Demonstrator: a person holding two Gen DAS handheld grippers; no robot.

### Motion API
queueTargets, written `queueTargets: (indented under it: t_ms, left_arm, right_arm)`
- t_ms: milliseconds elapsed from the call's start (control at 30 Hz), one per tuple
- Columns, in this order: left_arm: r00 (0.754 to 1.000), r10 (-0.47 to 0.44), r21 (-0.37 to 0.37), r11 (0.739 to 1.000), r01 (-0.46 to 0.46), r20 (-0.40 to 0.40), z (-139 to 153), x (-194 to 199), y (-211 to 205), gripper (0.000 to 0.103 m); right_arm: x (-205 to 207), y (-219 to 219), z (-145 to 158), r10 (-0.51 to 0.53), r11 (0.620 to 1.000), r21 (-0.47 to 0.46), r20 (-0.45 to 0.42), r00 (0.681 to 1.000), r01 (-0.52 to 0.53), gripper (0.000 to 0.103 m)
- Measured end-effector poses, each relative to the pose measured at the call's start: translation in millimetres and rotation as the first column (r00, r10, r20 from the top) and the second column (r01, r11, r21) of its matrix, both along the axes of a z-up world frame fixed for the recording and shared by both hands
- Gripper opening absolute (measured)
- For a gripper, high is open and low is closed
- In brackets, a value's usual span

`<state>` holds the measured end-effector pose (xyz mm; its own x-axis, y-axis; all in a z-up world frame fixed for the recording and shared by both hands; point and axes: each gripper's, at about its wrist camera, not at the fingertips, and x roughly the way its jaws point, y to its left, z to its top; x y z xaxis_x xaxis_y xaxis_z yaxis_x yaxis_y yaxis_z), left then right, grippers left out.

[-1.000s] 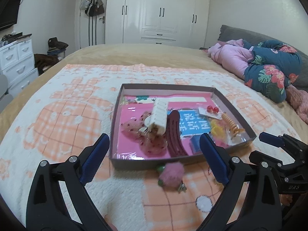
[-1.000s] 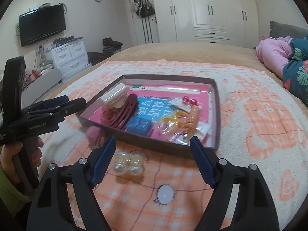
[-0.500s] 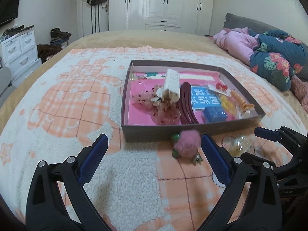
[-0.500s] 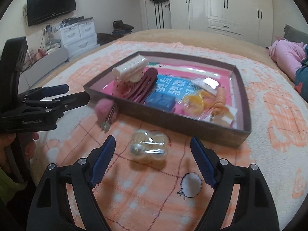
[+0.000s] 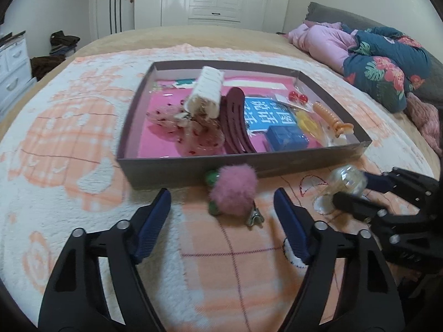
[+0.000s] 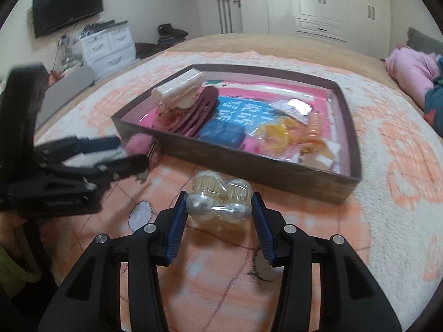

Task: Organize jewelry
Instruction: 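Grasp the pink pompom keychain with the left tool while the right grasps the pearl bead bag, then place the pompom into the tray with the left tool while the right drops the pearl bag there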

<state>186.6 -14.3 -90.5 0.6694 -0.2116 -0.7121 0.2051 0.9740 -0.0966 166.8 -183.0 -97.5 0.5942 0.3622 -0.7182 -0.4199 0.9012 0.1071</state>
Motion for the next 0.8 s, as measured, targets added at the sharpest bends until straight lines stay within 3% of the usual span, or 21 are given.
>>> queueTargets:
  t_ms: [67, 133, 233, 367, 533, 800]
  left_arm:
    - [1.000, -0.006, -0.009, 1.000, 0.006, -0.015, -3.5, 4.6, -2.6, 0.058]
    - [0.999, -0.004, -0.005, 1.000, 0.003, -0.036, -9.3, 10.0, -6.0, 0.040]
    - [0.999, -0.003, -0.007, 1.000, 0.002, -0.043, -10.1, 11.4, -6.4, 0.028]
    - [0.999, -0.019, -0.024, 1.000, 0.018, -0.028, -1.0, 3.1, -6.9, 0.026]
    - [0.998, -0.037, -0.049, 0.998, 0.039, 0.053, 27.1, -6.9, -10.5, 0.025]
    - [0.993, 0.016, -0.054, 0.999, -0.009, 0.117, 48.8, 3.2, 2.2, 0.026]
  right_arm:
    - [-0.3, -8.4, 5.1, -0.026, 1.000, 0.014, 0.009, 1.000, 0.026, 0.044]
    - [-0.6, -16.3, 9.7, -0.046, 0.998, 0.037, 0.011, 0.999, 0.046, 0.044]
    - [-1.5, -22.6, 16.1, -0.067, 0.996, 0.056, 0.020, 0.998, 0.066, 0.044]
    - [-2.4, -26.7, 24.4, -0.076, 0.995, 0.070, 0.040, 0.996, 0.073, 0.044]
    - [-3.3, -27.8, 33.2, -0.082, 0.994, 0.081, 0.072, 0.994, 0.076, 0.044]
    - [5.8, -34.6, 41.9, -0.107, 0.992, 0.083, 0.104, 0.989, 0.098, 0.044]
